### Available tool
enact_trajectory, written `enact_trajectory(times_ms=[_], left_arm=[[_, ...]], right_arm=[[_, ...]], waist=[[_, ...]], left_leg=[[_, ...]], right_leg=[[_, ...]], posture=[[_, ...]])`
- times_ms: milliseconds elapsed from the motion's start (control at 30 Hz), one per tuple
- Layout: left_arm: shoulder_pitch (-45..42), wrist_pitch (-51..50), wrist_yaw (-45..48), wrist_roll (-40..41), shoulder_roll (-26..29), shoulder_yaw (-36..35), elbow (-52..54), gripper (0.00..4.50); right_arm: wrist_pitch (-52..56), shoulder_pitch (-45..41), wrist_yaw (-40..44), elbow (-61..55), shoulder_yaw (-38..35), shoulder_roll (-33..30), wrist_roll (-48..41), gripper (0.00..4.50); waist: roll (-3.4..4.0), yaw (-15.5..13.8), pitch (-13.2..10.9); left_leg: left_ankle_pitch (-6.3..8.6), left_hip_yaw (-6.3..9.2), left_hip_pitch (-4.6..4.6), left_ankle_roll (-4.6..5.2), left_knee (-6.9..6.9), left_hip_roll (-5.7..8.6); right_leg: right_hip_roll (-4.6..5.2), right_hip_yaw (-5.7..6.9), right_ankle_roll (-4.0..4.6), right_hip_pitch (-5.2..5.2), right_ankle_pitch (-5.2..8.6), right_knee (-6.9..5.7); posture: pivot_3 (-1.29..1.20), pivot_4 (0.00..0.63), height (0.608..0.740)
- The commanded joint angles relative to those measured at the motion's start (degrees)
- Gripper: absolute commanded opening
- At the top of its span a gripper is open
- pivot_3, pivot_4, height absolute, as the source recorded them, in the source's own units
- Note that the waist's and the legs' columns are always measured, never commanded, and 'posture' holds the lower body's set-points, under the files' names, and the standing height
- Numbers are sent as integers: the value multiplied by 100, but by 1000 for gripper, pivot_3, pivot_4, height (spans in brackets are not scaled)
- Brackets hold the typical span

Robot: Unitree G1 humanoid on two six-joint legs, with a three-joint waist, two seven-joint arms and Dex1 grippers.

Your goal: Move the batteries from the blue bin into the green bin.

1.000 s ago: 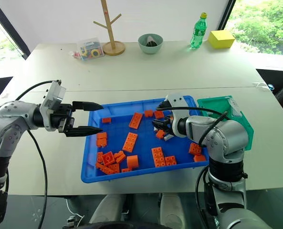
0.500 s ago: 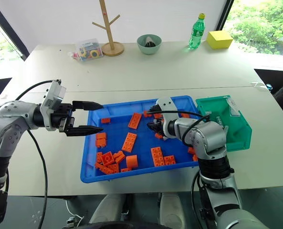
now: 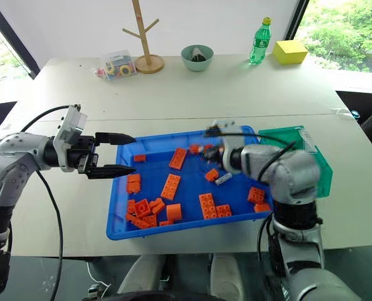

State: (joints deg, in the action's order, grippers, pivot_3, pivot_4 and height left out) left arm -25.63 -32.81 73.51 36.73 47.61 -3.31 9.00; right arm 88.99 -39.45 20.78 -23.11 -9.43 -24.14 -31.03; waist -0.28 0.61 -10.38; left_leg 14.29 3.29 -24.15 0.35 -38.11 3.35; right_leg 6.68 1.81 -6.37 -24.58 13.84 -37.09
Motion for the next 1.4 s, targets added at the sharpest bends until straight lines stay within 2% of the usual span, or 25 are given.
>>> enact_trajectory(times_ms=[33,133,200,367,433,467,567,767,967,1200,1400], left_arm=[[-88,93,53,29,14,-58,90,4500],[-86,104,91,23,17,-52,74,4500],[-94,116,120,15,23,-51,43,4500],[-154,152,166,-24,7,-21,-34,4500],[-181,148,165,-26,-6,-11,-44,4500],[-183,148,169,-26,-6,-11,-44,4500],[-165,145,182,-20,8,-22,-25,4500],[-176,121,174,-20,29,-42,-24,4500],[-256,113,158,-39,3,-3,-55,4500],[-259,86,120,-30,5,-34,5,4500],[-142,44,44,12,52,-132,137,4500]], right_arm=[[41,7,276,-202,-701,-1073,-23,94],[-109,401,507,-5,-1118,-1969,19,94],[-209,846,607,19,-1295,-2337,68,94],[-742,1917,722,-12,-1349,-2637,204,94],[-996,2140,673,57,-1336,-2588,286,1164],[-1101,2189,649,72,-1318,-2583,314,1510],[-1330,2183,688,32,-1301,-2602,283,2993],[-2490,1774,1646,-322,-1107,-2832,-112,2993],[-3556,1597,2943,-218,-188,-2930,-304,2993],[-5280,1410,4338,847,1523,-3234,800,2993],[-6446,1034,4927,2019,2426,-3010,1722,2993]], waist=[[-3,-63,1],[-3,-96,1],[-3,-100,0],[-3,-51,0],[-3,-33,0],[-3,-18,0],[-3,16,0],[0,7,-3],[-8,-6,-7],[-15,3,-11],[-14,10,-14]], left_leg=[[0,5,-1,0,0,0],[3,-1,-7,4,4,1],[3,-4,-11,5,5,1],[3,-12,-10,6,4,-3],[3,-11,-10,5,1,-4],[3,-11,-10,6,0,-4],[3,-13,-9,6,-1,-3],[3,-11,-9,6,-1,-5],[3,-9,-9,5,-1,-5],[3,-9,-9,5,-3,-5],[2,-9,-9,3,-3,-5]], right_leg=[[0,5,-2,4,2,7],[3,5,-4,5,4,17],[6,4,-4,1,4,17],[9,1,-4,1,4,16],[9,1,-4,1,4,15],[10,1,-4,2,4,15],[10,0,-4,2,3,15],[7,0,-4,1,3,15],[8,2,-5,3,3,16],[9,2,-5,3,4,17],[8,1,-4,0,3,15]], posture=[[0,150,703],[0,150,703],[0,150,703],[0,150,703],[0,150,703],[0,150,703],[0,150,703],[0,150,703],[0,150,703],[0,150,703],[0,150,703]])
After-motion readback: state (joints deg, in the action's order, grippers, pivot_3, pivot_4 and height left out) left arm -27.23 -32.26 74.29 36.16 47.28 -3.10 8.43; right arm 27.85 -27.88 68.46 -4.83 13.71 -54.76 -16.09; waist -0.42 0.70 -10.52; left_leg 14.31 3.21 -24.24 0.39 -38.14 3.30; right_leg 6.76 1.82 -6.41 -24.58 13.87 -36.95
